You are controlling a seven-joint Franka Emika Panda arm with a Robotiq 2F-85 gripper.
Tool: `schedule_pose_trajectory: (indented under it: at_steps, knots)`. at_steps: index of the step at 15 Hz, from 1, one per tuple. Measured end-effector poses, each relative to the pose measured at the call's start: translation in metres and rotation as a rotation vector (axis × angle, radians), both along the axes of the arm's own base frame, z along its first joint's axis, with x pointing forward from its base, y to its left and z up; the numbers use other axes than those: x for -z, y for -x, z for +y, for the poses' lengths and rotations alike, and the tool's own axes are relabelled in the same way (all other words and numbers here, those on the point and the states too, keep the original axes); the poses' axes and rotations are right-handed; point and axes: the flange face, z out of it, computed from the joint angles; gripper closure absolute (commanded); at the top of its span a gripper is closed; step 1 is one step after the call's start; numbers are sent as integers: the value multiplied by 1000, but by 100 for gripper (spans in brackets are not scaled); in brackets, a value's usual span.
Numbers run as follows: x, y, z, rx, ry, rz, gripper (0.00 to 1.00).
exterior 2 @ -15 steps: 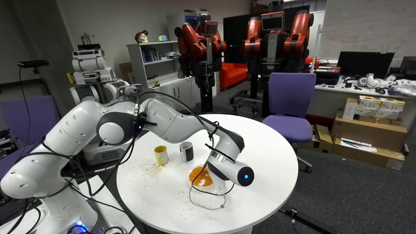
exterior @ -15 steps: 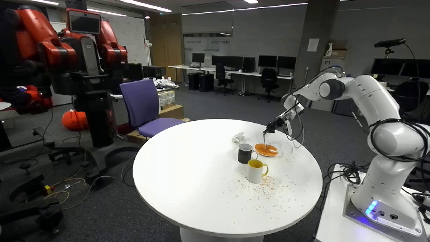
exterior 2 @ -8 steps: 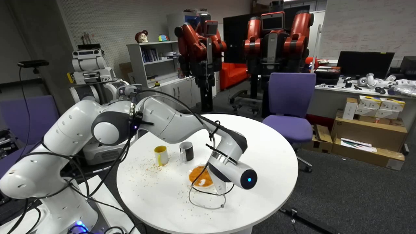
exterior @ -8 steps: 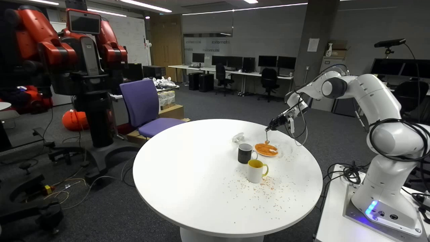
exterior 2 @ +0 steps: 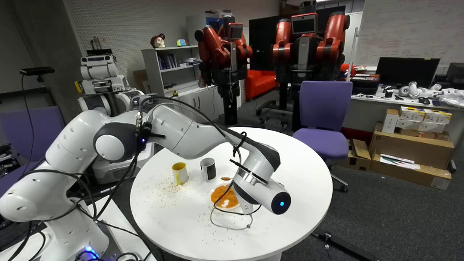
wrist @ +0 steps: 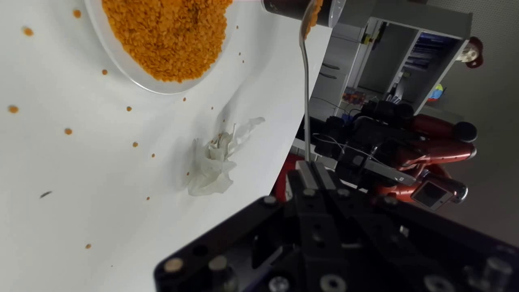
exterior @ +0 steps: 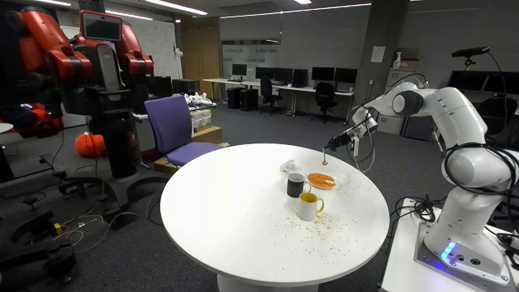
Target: Put a teaspoon of sugar in the blue and white cup and leave spoon in the cup
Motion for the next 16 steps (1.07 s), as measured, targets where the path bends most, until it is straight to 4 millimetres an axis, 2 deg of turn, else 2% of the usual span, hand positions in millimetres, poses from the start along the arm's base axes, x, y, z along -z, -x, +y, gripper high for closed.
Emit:
schedule_pose_trajectory:
  at_steps: [9,16]
  knots:
    - [-40,-7,-5,33,-21,-80,99]
    - [-73,-21,8,34,-20,-132,99]
